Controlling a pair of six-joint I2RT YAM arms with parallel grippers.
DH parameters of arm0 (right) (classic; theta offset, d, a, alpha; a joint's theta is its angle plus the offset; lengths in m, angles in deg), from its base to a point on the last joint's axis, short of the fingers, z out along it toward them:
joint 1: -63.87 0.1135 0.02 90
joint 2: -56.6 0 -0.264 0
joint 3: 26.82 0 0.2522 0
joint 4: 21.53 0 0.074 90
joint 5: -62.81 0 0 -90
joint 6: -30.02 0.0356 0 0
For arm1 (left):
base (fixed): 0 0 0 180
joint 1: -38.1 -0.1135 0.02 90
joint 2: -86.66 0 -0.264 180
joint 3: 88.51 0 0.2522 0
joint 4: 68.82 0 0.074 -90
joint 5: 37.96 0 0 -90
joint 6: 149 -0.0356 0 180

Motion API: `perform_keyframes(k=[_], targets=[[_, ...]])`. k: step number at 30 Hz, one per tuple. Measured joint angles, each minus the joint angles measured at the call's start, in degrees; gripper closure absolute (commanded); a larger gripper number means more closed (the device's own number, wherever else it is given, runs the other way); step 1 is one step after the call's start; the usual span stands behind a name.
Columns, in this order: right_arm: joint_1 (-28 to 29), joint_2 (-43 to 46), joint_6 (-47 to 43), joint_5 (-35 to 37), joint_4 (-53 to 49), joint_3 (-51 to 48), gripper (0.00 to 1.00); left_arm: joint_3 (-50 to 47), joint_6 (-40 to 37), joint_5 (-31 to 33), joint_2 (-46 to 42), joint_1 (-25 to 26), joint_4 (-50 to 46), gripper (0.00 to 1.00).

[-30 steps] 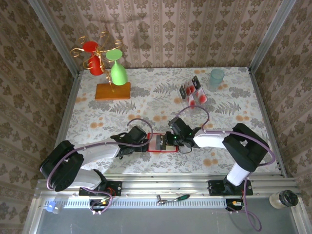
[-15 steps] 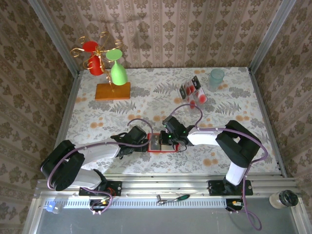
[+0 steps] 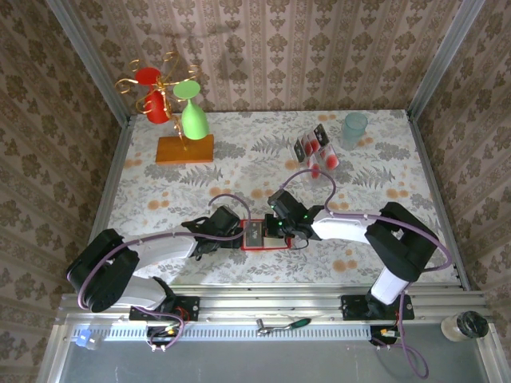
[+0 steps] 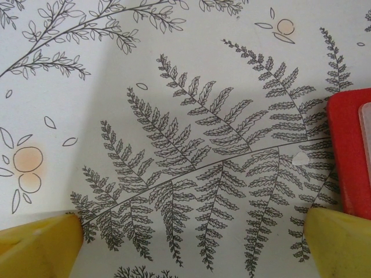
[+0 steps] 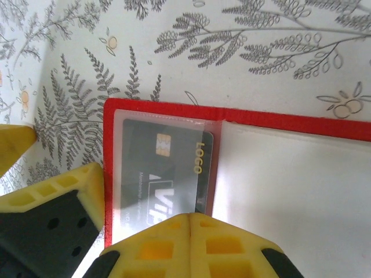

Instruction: Put the credit cards into the card holder

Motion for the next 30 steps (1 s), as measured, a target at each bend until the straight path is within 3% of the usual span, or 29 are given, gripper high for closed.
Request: perform_keyframes(k=[30], targets=[[0.00,-7.58,-1.46,-2.03,-1.57,5.46,0.99,-0.20,-0.24,0.15,0.04,-0.11,0.37,0.00]])
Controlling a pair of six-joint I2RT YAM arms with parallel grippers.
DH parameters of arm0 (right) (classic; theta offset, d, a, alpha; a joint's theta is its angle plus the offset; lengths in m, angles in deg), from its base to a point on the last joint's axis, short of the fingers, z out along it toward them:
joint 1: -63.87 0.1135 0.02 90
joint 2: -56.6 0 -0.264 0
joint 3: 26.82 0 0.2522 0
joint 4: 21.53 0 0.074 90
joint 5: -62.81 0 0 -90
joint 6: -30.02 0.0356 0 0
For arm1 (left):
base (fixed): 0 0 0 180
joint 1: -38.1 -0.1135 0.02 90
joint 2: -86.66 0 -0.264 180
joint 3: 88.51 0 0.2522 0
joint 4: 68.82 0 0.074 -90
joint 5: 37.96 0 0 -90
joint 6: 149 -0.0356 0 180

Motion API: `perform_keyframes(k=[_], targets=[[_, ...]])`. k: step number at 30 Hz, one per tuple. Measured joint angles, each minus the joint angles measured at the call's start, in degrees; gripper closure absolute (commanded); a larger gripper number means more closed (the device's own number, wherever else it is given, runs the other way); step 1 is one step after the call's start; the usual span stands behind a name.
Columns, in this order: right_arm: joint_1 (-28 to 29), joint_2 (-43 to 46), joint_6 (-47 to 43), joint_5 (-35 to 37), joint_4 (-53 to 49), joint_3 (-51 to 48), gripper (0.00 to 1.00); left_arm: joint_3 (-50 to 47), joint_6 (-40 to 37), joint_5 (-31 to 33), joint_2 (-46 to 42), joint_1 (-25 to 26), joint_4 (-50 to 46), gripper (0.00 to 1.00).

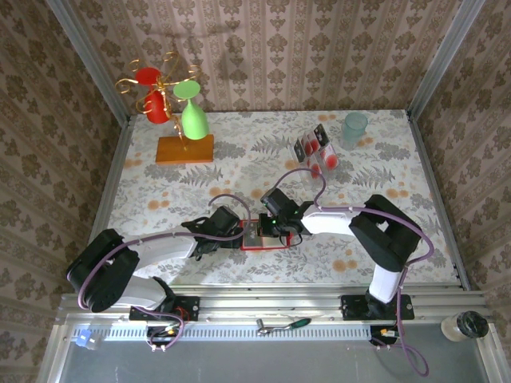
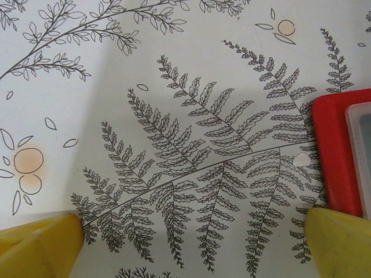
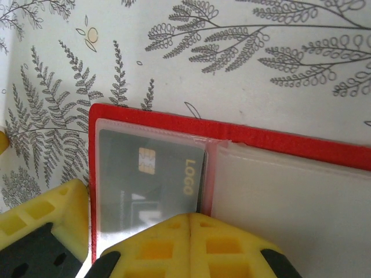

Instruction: Put the credit cards into the card holder

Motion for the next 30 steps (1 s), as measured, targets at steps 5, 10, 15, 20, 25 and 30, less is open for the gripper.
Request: perform_keyframes(k=[5,10,15,20,25,30], targets=[[0.00,-0.35,0.24,-0.85,0.96,0.04,0.99,0.00,-0.15,0.00,0.00,0.00,0.02,0.00],[0.00,-0.37,0.48,-1.07,1.36,0.04,0.99,0.02,-0.17,0.00,0.04,0.00,0.00,0.00],[-0.02,-0.31,0.68,-1.18,1.49,0.04,0.97,0.02,-0.15,-0.37,-0.57,-0.63,-0.24,0.00],[-0.37,1.09,0.68,-1.27,1.44,0.04,0.93,-0.28,-0.15,-0.59,-4.90,-3.26,-1.66,0.00],[-1.70,4.68,0.39,-1.27,0.94,0.04,0.91,-0.31,-0.15,-0.59,-11.50,-4.83,-4.33,0.00],[-3.76,8.22,-0.94,-1.25,-1.07,-0.48,0.90,-0.17,-0.13,-0.61,-14.45,-5.16,-6.54,0.00]])
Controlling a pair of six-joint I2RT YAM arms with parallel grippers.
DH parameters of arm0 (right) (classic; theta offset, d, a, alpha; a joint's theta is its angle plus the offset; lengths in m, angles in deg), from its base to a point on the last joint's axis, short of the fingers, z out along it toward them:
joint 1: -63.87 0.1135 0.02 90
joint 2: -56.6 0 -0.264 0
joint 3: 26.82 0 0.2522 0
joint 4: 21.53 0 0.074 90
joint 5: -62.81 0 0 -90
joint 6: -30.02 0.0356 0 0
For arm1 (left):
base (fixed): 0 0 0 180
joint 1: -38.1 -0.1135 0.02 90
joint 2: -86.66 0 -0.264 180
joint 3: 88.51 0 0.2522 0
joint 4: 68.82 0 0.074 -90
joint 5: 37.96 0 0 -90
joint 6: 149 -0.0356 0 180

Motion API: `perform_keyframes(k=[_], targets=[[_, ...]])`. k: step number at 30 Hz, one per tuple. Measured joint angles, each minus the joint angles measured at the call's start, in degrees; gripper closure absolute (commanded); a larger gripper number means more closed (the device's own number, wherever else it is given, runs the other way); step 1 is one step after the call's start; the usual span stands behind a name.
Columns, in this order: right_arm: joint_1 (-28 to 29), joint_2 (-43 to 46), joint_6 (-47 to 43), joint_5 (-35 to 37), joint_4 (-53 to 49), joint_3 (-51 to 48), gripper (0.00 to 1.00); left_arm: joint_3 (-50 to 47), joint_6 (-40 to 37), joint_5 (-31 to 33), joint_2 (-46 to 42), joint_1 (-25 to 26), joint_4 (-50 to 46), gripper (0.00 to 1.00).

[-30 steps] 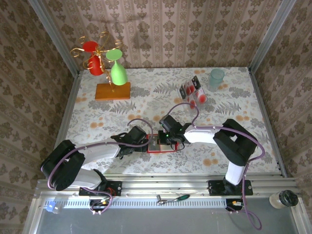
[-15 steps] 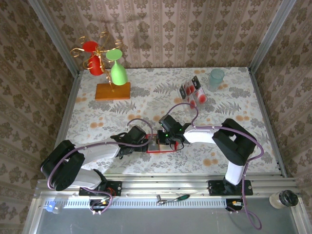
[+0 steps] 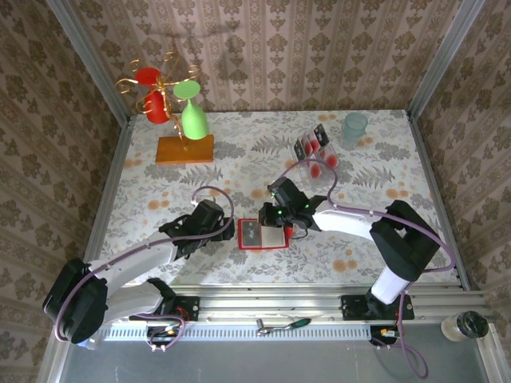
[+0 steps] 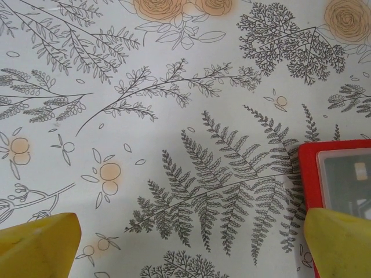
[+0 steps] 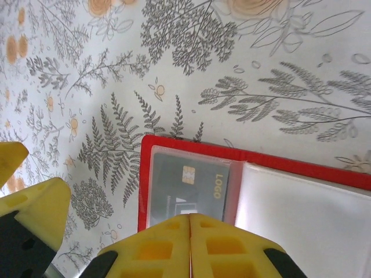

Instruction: Put the credit cards into the card holder

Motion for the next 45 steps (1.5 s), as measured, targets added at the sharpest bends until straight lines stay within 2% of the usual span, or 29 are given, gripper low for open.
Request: perform_keyframes(k=[10,25,45], targets=[[-3.02,2.84,-4.22,-0.24,-4.83,-2.89,0.95,4.79,0.02,-0.66,4.50,1.25,-0.94,0.00],[4.22,-1.46,-4.55,-1.29,-4.37,-2.95,0.98,1.01,1.36,-0.63,6.80,2.80,-0.55,0.00],[6.45,-5.05,-3.30,-1.27,-4.31,-0.42,0.99,-0.26,1.73,-1.07,9.55,4.22,0.85,0.00]])
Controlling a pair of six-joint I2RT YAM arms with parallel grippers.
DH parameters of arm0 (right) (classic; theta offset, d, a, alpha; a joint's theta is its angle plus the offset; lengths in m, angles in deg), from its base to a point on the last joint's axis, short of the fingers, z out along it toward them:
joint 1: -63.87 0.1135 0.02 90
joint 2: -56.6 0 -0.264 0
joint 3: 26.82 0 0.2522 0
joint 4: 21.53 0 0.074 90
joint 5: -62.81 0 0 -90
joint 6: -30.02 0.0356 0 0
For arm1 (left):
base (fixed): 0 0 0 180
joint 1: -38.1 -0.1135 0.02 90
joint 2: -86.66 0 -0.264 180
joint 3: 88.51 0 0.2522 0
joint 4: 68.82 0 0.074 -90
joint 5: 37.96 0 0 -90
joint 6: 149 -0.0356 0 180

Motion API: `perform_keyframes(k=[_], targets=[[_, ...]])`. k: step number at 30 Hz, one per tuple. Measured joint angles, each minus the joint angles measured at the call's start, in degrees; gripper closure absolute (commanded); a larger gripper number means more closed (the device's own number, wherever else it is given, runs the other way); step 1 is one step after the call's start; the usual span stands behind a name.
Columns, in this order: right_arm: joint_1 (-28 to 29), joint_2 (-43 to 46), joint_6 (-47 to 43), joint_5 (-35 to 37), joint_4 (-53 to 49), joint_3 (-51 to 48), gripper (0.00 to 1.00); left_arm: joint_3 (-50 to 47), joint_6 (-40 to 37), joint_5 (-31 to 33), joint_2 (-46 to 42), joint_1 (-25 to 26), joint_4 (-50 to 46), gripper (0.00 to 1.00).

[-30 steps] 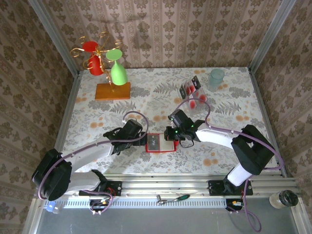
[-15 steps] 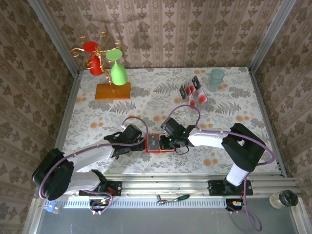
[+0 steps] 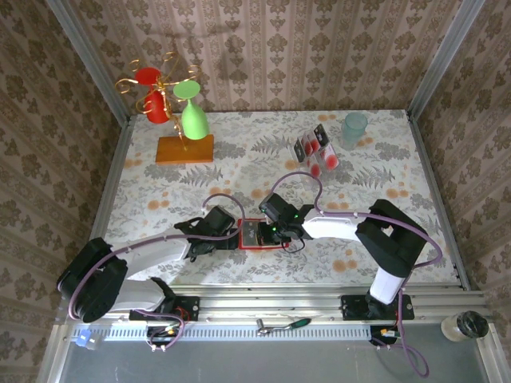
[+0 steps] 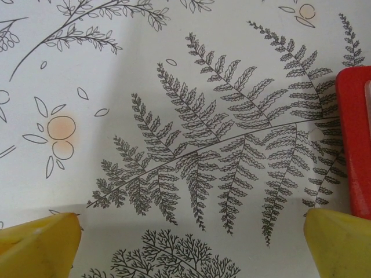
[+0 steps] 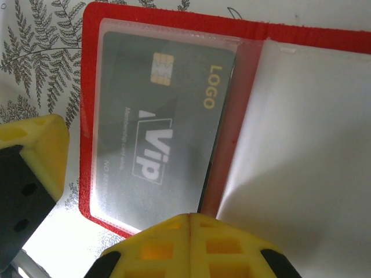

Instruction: Put the credit cards into the card holder

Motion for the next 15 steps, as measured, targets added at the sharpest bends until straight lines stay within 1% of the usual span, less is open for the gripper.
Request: perform_keyframes(k=[15], targets=[[0.00,-1.92,0.46,-0.31,1.42,0.70,1.00,0.09,0.00,0.90,2.60,1.11,0.87,0.00]])
